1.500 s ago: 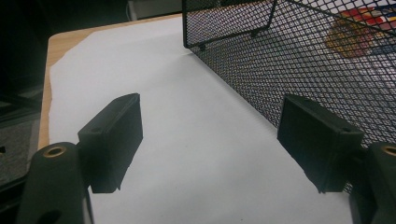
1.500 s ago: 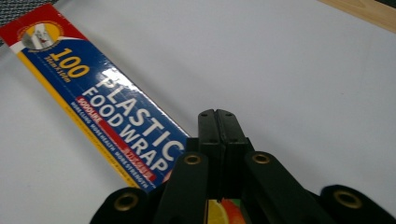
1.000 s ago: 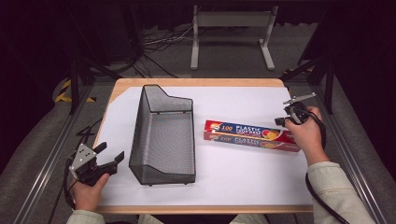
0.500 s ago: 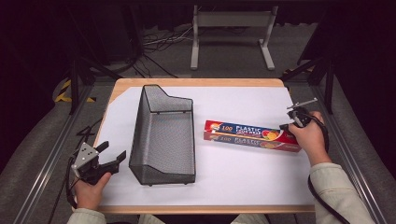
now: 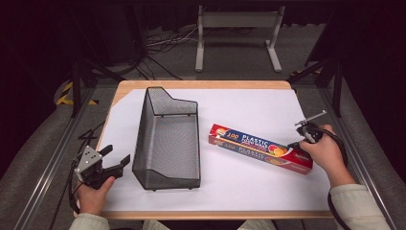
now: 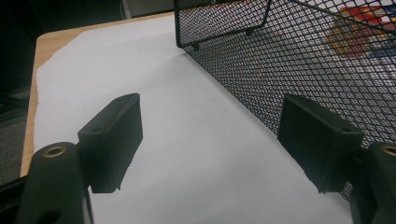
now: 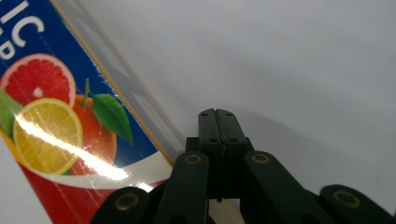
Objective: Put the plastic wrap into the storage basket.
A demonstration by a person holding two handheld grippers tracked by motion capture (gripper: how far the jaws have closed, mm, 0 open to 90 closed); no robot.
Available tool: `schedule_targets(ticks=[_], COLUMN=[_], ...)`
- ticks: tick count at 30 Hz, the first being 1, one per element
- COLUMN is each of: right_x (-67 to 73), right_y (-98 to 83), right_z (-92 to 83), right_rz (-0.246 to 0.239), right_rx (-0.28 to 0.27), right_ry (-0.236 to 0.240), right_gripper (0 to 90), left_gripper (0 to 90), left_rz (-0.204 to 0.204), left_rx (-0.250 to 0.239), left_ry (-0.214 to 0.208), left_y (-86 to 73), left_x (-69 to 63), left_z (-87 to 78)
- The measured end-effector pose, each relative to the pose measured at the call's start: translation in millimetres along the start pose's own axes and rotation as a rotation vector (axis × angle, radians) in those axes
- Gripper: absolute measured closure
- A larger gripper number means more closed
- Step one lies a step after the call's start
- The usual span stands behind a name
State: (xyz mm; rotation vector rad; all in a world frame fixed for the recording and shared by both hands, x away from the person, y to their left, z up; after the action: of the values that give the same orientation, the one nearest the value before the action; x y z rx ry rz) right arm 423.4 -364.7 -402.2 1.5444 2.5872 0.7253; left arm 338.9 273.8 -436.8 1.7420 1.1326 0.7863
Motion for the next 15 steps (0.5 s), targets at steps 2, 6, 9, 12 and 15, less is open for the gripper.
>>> schedule_targets(ticks=[2, 6, 9, 12, 15], right_x=[6.8, 17.5, 17.0, 11.9, 11.3], right_y=[-6.5, -16.7, -17.8, -14.0, -11.5], right_z=[-1.3, -3.8, -3.4, -6.9, -9.9], right_rz=[-0.013, -0.032, -0.046, -0.061, -0.082], right_rx=[0.023, 0.044, 0.046, -0.06, -0.128], right_ry=[0.025, 0.071, 0.059, 0.031, 0.018], right_gripper=[90.0, 90.0, 84.7, 72.6, 62.6], left_gripper=[22.9, 22.9, 22.9, 22.8, 22.8], left_rz=[-0.001, -0.002, -0.002, -0.003, -0.006], left_rx=[0.0, 0.0, 0.001, 0.003, 0.004], left_ry=[-0.001, -0.002, -0.003, -0.004, 0.0], left_y=[0.0, -0.1, 0.0, -0.2, -0.6], left_x=[-0.4, -0.7, -0.9, -1.0, -0.3], left_z=[0.1, 0.3, 0.4, 0.1, -0.2])
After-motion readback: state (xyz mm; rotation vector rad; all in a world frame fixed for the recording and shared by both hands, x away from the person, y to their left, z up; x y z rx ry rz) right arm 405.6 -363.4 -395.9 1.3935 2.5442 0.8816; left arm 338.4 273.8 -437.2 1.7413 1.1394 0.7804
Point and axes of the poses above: each handheld gripper's, and its own axes: z roughly forward along the jaws, y roughly out of its top, x roughly to its left, the point moved 1 cm from there along z, roughly forward along the jaws, and after that the axes turned 8 degrees about y, right-handed, at the moved point
